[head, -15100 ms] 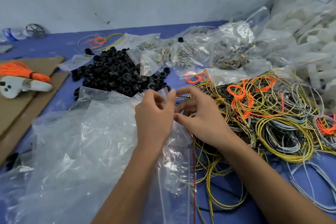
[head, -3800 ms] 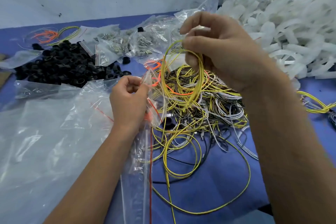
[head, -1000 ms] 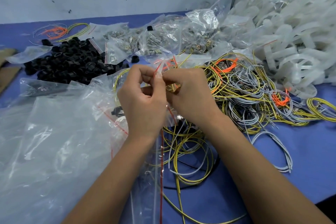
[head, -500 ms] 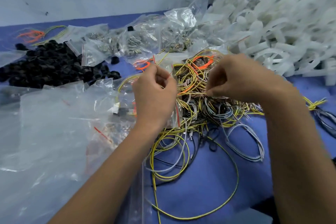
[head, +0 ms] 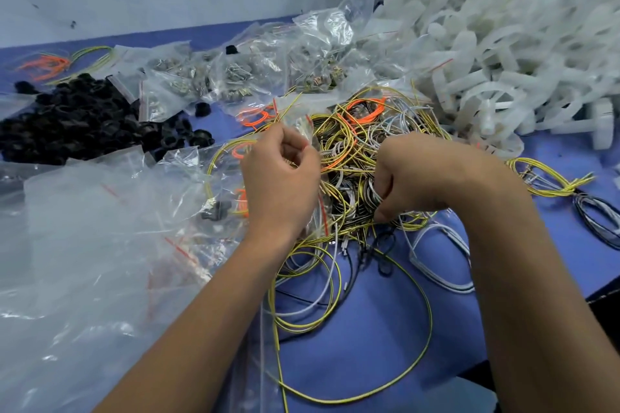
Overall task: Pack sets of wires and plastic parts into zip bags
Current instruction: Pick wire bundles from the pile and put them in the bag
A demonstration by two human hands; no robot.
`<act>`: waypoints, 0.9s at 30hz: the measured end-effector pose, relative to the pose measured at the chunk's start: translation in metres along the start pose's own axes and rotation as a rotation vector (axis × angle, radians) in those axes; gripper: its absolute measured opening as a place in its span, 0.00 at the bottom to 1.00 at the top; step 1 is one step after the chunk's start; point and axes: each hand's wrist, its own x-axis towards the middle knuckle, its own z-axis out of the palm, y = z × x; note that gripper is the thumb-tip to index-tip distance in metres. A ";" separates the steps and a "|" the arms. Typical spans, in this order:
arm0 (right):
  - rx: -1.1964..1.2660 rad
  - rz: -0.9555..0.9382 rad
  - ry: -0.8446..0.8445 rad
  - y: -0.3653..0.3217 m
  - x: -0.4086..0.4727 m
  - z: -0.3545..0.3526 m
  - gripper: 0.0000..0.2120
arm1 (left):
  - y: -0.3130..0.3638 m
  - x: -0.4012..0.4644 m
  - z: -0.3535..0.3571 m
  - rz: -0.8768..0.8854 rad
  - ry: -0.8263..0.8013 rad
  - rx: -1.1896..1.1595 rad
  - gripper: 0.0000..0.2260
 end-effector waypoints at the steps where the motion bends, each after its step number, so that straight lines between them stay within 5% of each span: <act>1: 0.036 -0.024 0.007 0.002 0.000 -0.001 0.23 | 0.000 0.000 0.000 0.004 0.002 0.005 0.06; 10: 0.537 -0.342 0.148 -0.003 0.012 -0.009 0.17 | -0.026 0.007 -0.036 -0.087 0.077 0.068 0.09; 17: 0.825 -0.398 0.190 -0.028 0.031 -0.006 0.20 | -0.045 0.016 -0.073 -0.155 0.185 0.041 0.07; 27: 0.497 -0.281 0.316 -0.051 0.049 -0.014 0.19 | -0.052 0.016 -0.073 -0.164 0.164 0.010 0.06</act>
